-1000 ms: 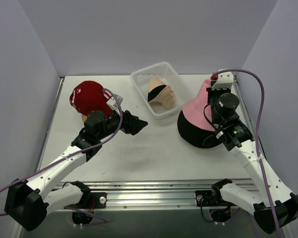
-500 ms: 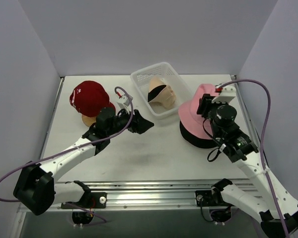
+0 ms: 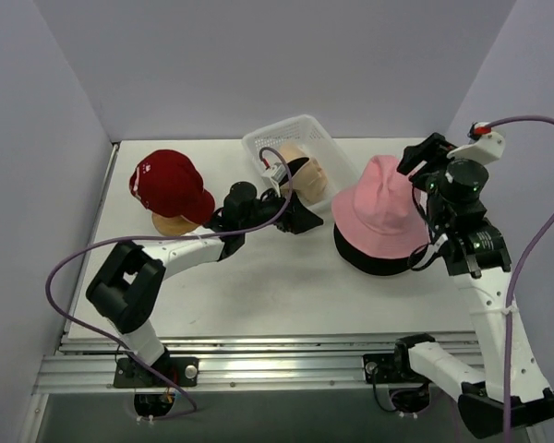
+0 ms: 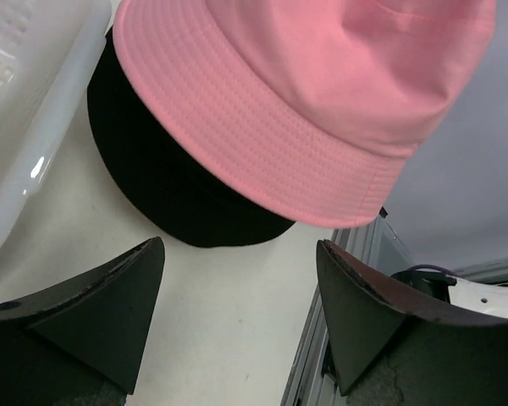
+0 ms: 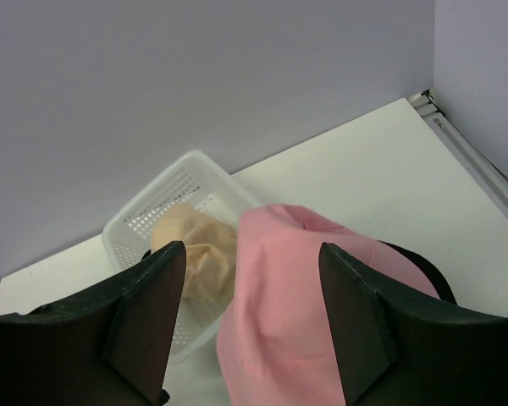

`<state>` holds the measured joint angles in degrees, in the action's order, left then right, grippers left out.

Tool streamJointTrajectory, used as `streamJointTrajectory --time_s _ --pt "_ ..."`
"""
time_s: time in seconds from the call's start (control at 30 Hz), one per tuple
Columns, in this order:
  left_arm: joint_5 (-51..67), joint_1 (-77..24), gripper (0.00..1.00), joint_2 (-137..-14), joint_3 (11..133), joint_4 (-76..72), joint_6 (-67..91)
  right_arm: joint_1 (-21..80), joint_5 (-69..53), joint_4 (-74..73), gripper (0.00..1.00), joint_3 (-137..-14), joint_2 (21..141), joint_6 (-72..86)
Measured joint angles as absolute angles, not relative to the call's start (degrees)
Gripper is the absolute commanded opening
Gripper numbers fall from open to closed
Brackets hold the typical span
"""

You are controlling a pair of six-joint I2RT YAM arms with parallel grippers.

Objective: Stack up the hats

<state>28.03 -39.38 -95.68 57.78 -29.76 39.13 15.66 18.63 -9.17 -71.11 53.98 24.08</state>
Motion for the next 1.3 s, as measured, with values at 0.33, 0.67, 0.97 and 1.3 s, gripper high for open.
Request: streamJointTrajectory --time_s 0.33,0.67,0.97,1.3 --pt "31.2 -39.7 0.81 -108.2 69.4 -36.3 41.8 -19.2 -14.9 -3.9 0.56 -67.8 62.5 33.6" --pt "29.8 -39.8 0.81 -111.1 70.8 -34.7 40.5 -31.8 -33.3 8.3 0.56 -49.1 59.0 43.1" --pt "28.2 -39.9 0.81 -112.8 70.9 -34.9 41.9 -32.3 -36.3 14.5 0.56 -38.1 58.5 47.6" --pt "28.1 -40.2 0.78 -115.0 72.0 -37.7 45.4 -32.3 -36.3 19.4 0.56 -30.6 56.9 49.5"
